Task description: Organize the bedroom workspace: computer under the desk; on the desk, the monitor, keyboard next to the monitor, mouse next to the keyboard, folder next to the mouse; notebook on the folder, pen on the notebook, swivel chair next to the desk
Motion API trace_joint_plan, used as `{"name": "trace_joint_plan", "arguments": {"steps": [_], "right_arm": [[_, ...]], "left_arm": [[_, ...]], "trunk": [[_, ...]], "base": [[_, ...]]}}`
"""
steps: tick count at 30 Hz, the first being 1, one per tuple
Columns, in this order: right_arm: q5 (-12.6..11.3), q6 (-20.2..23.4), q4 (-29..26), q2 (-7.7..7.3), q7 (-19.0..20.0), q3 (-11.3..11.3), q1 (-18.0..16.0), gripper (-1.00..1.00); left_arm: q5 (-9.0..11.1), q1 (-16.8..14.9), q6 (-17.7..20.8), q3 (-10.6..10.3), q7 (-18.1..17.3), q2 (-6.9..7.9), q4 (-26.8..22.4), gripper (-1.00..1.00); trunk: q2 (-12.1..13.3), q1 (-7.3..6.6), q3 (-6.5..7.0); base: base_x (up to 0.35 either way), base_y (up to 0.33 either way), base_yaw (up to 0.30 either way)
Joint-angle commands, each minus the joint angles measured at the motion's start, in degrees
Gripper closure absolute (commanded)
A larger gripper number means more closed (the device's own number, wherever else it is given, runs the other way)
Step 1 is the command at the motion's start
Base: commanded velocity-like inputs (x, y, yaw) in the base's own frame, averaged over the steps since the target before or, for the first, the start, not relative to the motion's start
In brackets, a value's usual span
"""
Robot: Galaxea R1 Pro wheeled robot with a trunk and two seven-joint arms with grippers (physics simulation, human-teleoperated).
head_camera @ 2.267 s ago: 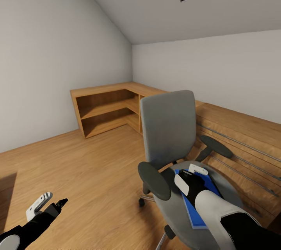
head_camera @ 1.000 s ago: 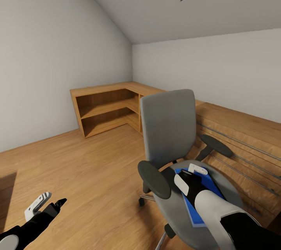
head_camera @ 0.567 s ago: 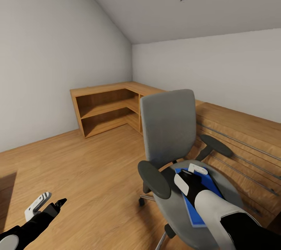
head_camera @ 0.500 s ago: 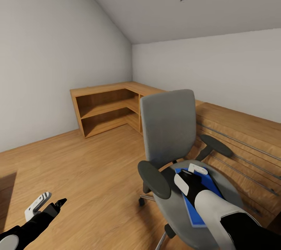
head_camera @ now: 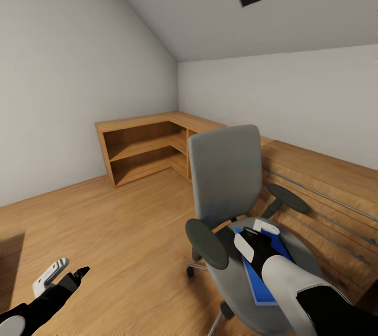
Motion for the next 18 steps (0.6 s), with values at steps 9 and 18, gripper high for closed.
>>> {"name": "trace_joint_plan", "arguments": {"steps": [9, 18], "right_arm": [[-0.69, 1.87, -2.01, -0.17, -0.34, 0.40, -0.01, 1.00], [-2.63, 21.72, -32.01, -4.68, -0.64, 0.06, 8.66, 1.00]], "left_arm": [[0.60, 0.01, 0.11, -1.53, 0.77, -0.12, -0.11, -1.00], [-9.00, 0.01, 0.26, -7.14, 1.07, -0.44, -0.02, -1.00]], "trunk": [[3.60, -2.01, 1.57], [7.21, -3.99, 3.19]], "base": [[-0.321, 0.000, 0.000], [-0.283, -0.059, 0.000]]}}
